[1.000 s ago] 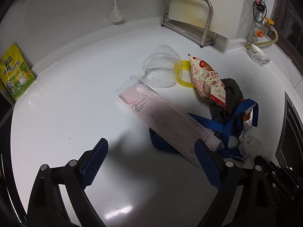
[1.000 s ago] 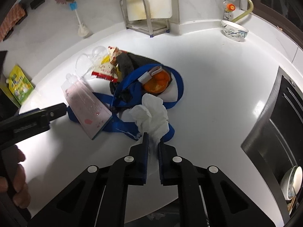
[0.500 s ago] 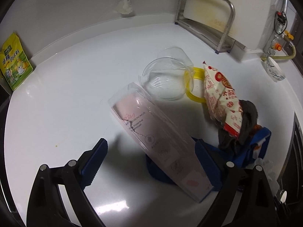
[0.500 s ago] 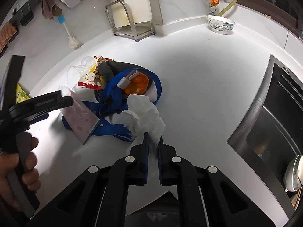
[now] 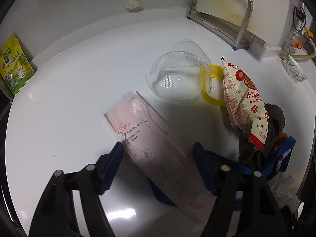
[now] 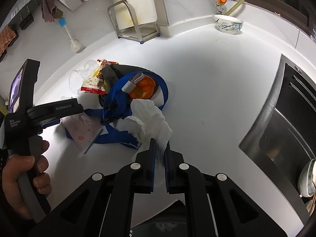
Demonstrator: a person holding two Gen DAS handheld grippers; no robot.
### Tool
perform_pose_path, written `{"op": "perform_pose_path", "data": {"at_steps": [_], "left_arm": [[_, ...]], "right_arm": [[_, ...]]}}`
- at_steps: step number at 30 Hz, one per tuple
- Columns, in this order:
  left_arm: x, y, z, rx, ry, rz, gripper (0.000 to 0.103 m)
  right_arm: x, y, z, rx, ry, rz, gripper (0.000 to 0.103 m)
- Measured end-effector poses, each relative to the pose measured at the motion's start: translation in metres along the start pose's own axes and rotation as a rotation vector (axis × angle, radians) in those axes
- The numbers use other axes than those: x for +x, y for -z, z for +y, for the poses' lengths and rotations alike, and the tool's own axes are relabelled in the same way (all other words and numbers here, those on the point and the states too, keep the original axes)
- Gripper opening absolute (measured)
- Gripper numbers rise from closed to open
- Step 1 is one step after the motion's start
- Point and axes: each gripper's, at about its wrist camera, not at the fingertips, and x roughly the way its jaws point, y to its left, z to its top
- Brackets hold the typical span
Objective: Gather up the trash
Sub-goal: 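Grasp the pink plastic sleeve with the left tool while the right holds the tissue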
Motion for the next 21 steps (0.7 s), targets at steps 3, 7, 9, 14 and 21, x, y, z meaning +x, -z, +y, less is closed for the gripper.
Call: {"op": "perform_pose_path", "data": {"at_steps": [3, 7, 9, 14, 21], "left_arm": [[-0.004, 0.002, 0.002, 0.019, 0.017, -0.006, 0.053], [-0.01, 0.003, 0.007, 0.043, 0.076, 0.004, 0.023], [-0.014, 0.003, 0.012, 0.053, 0.093, -0.001, 0.022], [-0.02, 0.004, 0.024, 0.069, 0.123, -0.009, 0.016], [-0.03, 0.0, 0.041, 0.091, 0.146, -0.024, 0.015]], "right_arm": [[0.0, 0.0, 0.002, 0.0, -0.001, 0.0, 0.008], [0.0, 0.0, 0.004, -0.001, -0.003, 0.001, 0.008], [-0.001, 0.0, 0.007, -0.004, -0.006, 0.001, 0.008], [-0.003, -0.002, 0.013, -0.004, -0.013, -0.001, 0.008], [-0.012, -0.005, 0.014, 0.011, -0.019, -0.02, 0.008]]}}
